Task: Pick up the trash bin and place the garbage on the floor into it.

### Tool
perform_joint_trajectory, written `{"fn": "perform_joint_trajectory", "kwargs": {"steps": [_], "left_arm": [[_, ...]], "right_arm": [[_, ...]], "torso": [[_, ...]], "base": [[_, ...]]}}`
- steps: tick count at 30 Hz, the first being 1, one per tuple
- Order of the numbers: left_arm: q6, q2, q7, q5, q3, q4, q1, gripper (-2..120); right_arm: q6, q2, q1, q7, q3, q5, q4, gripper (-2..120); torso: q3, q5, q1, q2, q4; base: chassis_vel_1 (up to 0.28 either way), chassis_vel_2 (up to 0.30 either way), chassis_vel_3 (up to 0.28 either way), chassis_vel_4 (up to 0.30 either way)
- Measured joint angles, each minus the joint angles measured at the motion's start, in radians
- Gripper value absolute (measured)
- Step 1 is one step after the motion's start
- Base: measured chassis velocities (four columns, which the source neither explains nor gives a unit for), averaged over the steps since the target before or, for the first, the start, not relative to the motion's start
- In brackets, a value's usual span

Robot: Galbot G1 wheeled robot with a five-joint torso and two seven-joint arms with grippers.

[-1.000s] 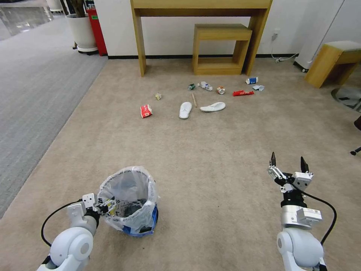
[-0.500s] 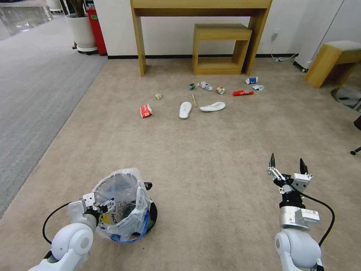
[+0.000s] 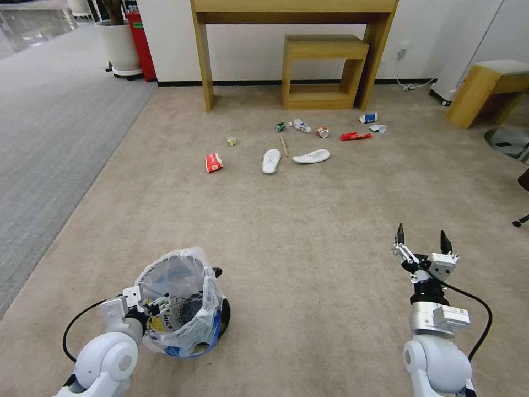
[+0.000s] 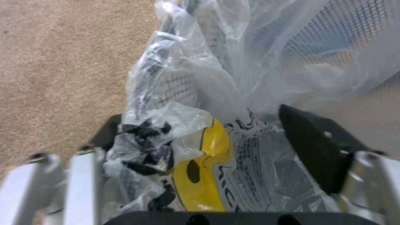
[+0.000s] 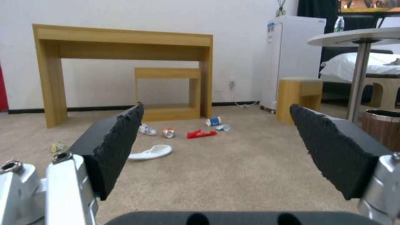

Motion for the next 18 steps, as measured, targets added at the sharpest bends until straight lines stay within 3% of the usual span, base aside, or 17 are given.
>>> {"fn": "perform_joint_trajectory", "kwargs": {"steps": [18], "left_arm": [[-0.017,0.0,0.009,0.013,-0.001,-0.008,0.005,15]], "right_arm": [[-0.011,0.008,0.003,0.0,-0.007,-0.009,0.008,88]], "torso": [[0.0,0.0005,0.0,0.0,0.0001]], "base": [[0.0,0.0,0.0,0.0]]}}
